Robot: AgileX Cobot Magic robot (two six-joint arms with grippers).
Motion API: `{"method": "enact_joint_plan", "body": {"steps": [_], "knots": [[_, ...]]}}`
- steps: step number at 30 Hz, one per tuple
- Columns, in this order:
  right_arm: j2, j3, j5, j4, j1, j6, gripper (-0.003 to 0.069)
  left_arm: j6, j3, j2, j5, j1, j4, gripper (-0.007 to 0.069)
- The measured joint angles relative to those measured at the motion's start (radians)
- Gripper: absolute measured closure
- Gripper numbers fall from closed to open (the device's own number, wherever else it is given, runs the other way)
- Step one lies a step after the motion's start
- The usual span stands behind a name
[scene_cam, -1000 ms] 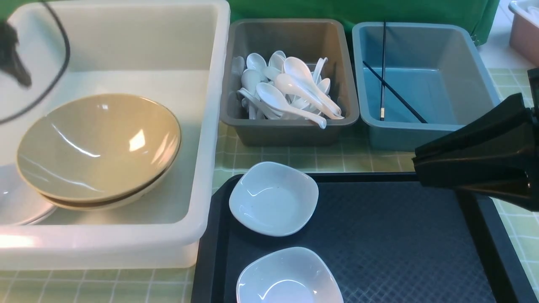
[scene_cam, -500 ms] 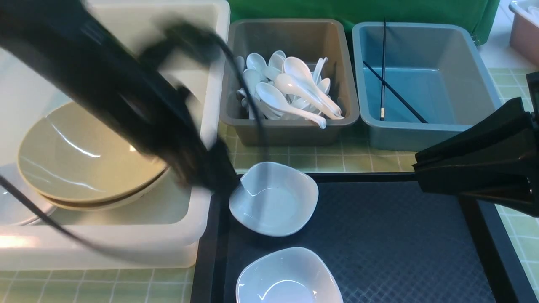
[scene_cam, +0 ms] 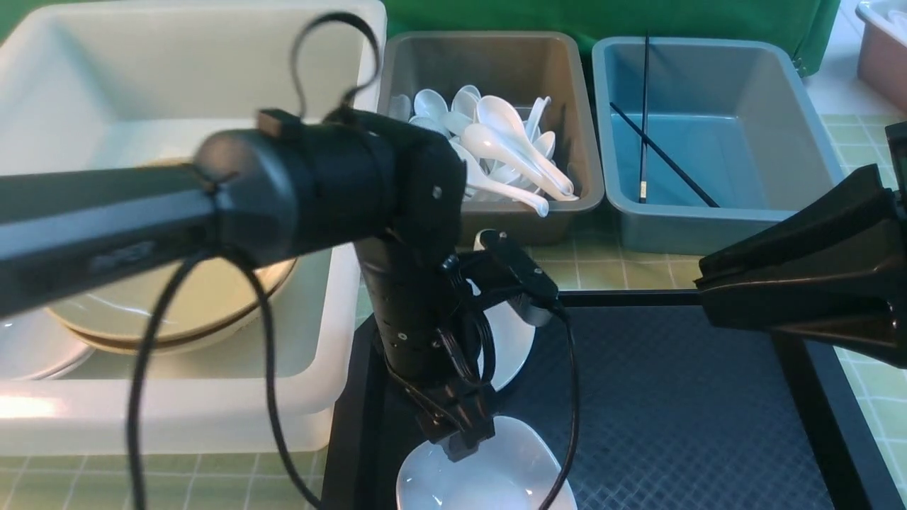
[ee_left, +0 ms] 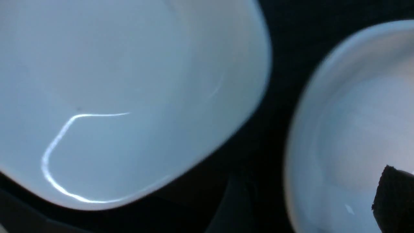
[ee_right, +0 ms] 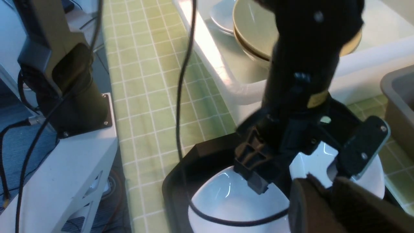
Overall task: On green table put chopsticks spoon bowls plates into blue grey white boxes.
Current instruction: 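Grasp the small white bowl on the black tray by its rim with the left gripper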
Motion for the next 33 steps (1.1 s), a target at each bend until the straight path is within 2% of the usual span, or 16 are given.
{"method": "enact_joint_plan", "body": {"steps": [9,14,16,20,24,29,33], "knots": [[0.0,0.0,0.0,0.0,0.0,0.0,0.0543,-0.008,0.0,0.067,0.002,0.0,-0.053,0.0223],[0.0,0.0,0.0,0.0,0.0,0.0,0.0538,-0.002,0.0,0.123,0.008,0.0,-0.071,0.0308],[0.0,0.0,0.0,0.0,0.0,0.0,0.0536,0.001,-0.009,0.132,0.013,0.0,-0.071,0.0362],[0.0,0.0,0.0,0.0,0.0,0.0,0.053,0.004,-0.016,0.138,0.029,0.002,-0.078,0.0527],[0.0,0.0,0.0,0.0,0.0,0.0,0.0527,0.017,-0.017,0.125,0.045,0.003,-0.105,0.0543],[0.0,0.0,0.0,0.0,0.0,-0.001,0.0522,0.023,-0.039,0.033,0.084,0.009,-0.112,0.0611],[0.0,0.0,0.0,0.0,0.0,-0.012,0.0517,0.024,-0.091,-0.097,0.102,0.087,-0.165,0.0609]]}}
